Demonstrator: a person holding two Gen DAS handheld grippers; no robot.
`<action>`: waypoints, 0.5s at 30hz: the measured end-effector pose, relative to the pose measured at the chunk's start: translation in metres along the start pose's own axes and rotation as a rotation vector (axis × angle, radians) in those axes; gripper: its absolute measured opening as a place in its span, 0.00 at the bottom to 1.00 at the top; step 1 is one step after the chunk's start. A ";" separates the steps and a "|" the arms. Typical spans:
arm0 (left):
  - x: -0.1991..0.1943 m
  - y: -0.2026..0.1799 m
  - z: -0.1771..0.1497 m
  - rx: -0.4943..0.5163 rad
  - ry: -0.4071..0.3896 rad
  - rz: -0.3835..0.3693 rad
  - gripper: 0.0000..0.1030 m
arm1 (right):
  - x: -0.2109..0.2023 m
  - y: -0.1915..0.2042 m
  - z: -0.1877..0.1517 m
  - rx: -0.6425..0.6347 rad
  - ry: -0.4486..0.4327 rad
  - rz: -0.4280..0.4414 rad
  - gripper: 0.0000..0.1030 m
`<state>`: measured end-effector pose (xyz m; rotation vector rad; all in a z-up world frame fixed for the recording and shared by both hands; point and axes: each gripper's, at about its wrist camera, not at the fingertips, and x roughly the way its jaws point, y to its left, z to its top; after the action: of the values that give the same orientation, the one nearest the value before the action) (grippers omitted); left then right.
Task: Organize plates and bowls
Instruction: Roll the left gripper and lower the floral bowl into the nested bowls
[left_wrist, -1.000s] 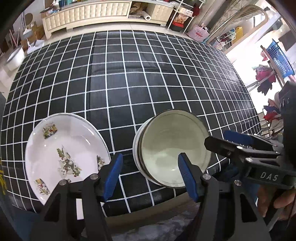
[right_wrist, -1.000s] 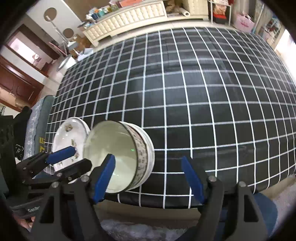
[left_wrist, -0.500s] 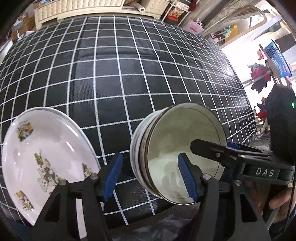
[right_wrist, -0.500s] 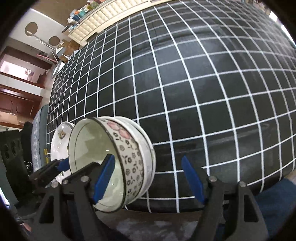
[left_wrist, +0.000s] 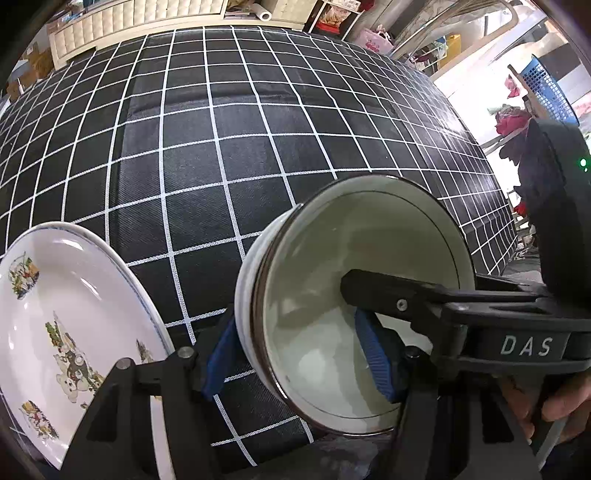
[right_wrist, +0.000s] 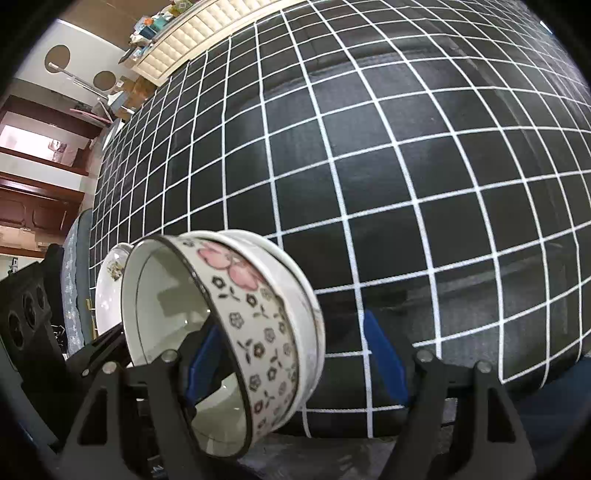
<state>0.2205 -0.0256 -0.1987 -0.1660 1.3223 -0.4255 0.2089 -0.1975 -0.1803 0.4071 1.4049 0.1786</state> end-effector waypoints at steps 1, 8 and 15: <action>0.000 0.001 0.000 -0.005 -0.001 -0.005 0.58 | 0.001 -0.001 0.000 0.003 0.000 0.006 0.76; 0.001 -0.001 -0.004 0.003 -0.001 0.002 0.58 | 0.010 -0.006 0.000 0.051 0.049 0.115 0.64; 0.004 -0.004 -0.005 -0.040 0.009 0.010 0.58 | 0.003 -0.004 -0.004 0.040 0.034 0.071 0.63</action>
<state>0.2152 -0.0298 -0.2020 -0.1915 1.3403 -0.3921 0.2054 -0.2000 -0.1850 0.4889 1.4298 0.2164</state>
